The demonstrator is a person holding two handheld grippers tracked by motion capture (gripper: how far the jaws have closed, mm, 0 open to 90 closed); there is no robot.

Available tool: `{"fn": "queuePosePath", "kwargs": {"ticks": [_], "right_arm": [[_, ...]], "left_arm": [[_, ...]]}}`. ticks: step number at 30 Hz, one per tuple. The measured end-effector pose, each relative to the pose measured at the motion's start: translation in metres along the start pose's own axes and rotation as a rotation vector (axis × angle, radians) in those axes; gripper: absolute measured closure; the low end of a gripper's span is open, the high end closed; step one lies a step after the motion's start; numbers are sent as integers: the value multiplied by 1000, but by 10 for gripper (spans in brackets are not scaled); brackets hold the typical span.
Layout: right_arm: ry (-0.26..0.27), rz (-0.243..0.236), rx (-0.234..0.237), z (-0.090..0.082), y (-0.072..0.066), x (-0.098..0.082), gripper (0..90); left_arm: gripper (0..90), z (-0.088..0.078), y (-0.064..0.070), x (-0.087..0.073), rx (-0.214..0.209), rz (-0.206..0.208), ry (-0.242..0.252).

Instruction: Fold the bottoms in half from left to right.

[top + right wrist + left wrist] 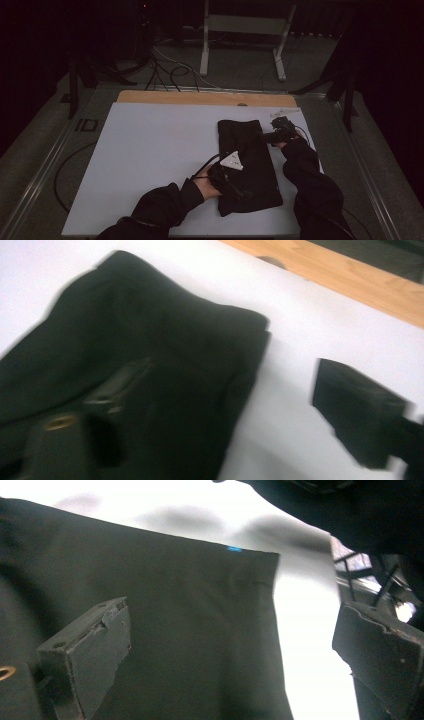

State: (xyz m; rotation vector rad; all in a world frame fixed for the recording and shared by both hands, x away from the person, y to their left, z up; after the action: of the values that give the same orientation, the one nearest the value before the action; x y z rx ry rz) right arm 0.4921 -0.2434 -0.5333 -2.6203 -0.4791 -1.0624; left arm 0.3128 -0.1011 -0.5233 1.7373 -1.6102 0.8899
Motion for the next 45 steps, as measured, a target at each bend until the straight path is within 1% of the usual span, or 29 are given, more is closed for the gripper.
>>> {"fn": "queuePosePath", "kwargs": {"ticks": [1, 2, 3, 9, 11, 13, 16, 17, 19, 20, 22, 27, 28, 29, 31, 34, 35, 36, 42, 45], "right_arm": [[5, 11, 10, -1, -1, -1, 143], [15, 14, 30, -2, -3, -1, 138], [20, 29, 42, -3, -4, -2, 136], [7, 23, 44, -1, -7, -11, 123], [8, 23, 57, 0, -8, -13, 118], [6, 19, 54, 1, -8, -15, 119], [7, 20, 57, 1, -8, -16, 121], [8, 20, 58, 1, -9, -17, 125], [16, 24, 57, 0, -10, -17, 129], [19, 26, 66, -1, -12, -17, 129], [23, 19, 60, -2, -12, -17, 131], [33, 19, 66, -5, -12, -16, 133], [33, 19, 66, -5, -12, -16, 133], [34, 19, 68, -6, -12, -16, 133], [41, 26, 71, -7, -11, -16, 133], [40, 22, 66, -7, -10, -16, 133], [41, 25, 66, -7, -10, -16, 134], [40, 28, 69, -8, -9, -16, 133], [39, 20, 63, -8, -7, -15, 134], [40, 20, 64, -8, -7, -14, 134]], "left_arm": [[19, -1, -2, -1, 8, -8, 4], [19, -2, -5, -2, 12, -19, 4], [14, -3, -7, -4, 19, -26, 4], [9, -7, -23, -13, 62, -65, -14], [8, -8, -27, -14, 72, -72, -15], [7, -8, -30, -17, 82, -73, -26], [7, -9, -33, -19, 80, -80, -33], [7, -10, -37, -20, 88, -94, -36], [6, -11, -41, -22, 97, -108, -38], [6, -11, -43, -23, 99, -116, -38], [6, -12, -47, -26, 109, -126, -46], [2, -16, -58, -31, 127, -155, -67], [3, -16, -58, -31, 127, -155, -67], [3, -18, -63, -32, 138, -173, -68], [2, -19, -67, -33, 148, -185, -70], [2, -21, -71, -35, 158, -196, -70], [2, -22, -75, -36, 167, -202, -77], [2, -23, -77, -36, 168, -208, -76], [2, -27, -89, -39, 188, -253, -67], [2, -28, -95, -41, 202, -264, -70]]}}
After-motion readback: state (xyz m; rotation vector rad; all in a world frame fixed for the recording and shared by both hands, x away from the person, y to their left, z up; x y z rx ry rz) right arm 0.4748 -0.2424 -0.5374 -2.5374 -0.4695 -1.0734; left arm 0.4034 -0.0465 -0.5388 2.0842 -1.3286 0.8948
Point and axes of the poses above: each handheld gripper's, and its own axes: z roughly forward along the jaws, x roughly out of its top, y roughly to its right, the point moved 9 cm from there along z, roughly forward along the jaws, and after that the axes turned 14 degrees about z, right-handed, at the moved point
